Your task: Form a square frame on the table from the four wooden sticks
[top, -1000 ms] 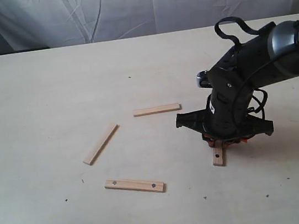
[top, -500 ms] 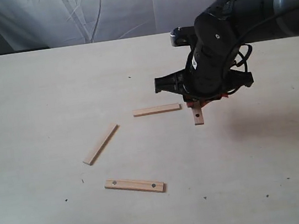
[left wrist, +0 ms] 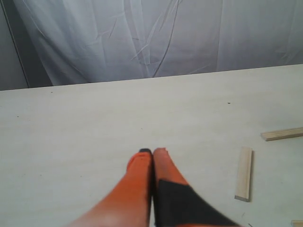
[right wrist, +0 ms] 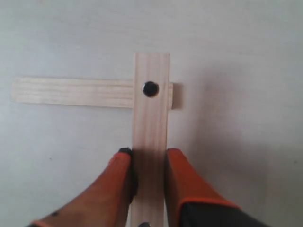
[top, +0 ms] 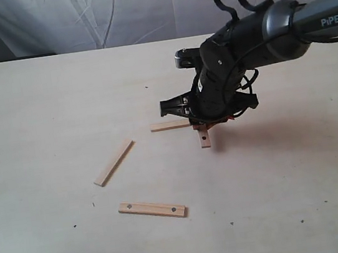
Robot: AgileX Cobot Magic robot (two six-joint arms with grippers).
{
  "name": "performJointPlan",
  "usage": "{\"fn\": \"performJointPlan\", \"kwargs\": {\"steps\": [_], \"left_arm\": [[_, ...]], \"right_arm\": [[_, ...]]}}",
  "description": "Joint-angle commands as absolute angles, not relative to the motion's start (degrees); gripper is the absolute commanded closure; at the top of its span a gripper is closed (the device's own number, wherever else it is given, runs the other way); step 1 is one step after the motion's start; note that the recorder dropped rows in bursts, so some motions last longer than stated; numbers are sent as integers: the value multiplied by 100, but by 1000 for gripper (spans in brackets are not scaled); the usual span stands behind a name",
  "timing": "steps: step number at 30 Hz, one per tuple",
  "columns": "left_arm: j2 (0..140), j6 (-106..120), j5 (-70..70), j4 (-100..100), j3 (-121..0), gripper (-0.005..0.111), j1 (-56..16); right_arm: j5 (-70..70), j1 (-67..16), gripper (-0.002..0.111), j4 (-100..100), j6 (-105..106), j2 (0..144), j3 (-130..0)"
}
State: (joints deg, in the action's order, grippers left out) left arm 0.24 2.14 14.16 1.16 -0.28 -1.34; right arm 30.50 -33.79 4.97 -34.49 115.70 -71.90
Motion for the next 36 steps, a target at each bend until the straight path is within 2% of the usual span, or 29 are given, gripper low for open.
{"fn": "performJointPlan", "kwargs": {"steps": [1,18,20,24,26,27,31,32,34,35,36], "left_arm": [[0,186,1370,118,0,107,-131],[0,186,1370,118,0,107,-131],[0,186,1370,118,0,107,-131],[0,186,1370,118,0,107,-131],[0,186,1370,118,0,107,-131],[0,186,1370,118,0,107,-131],[0,186,1370,118,0,107,-131],[0,186,1370,118,0,107,-131],[0,186,1370,118,0,107,-131],[0,186,1370,118,0,107,-131],[0,186,1370,118,0,107,-131]], "right_arm": [[2935,-3371,108,479,-3409,11728,-7229],[3002,-3371,108,479,-3439,11854,-7229],[3013,-3371,98,566,-3440,11741,-7229],[3147,-3371,66,731,-3404,11695,-7229],[3327,-3371,53,913,-3394,11682,-7229],[3395,-3371,52,965,-3394,11672,-7229],[3822,-3371,52,1023,-3108,11218,-7229],[4036,-3371,56,994,-2924,10977,-7229],[4392,-3346,75,1005,-2759,10666,-7229],[4516,-3303,91,1005,-2703,10529,-7229],[4564,-3247,99,1005,-2703,10466,-7216]]}}
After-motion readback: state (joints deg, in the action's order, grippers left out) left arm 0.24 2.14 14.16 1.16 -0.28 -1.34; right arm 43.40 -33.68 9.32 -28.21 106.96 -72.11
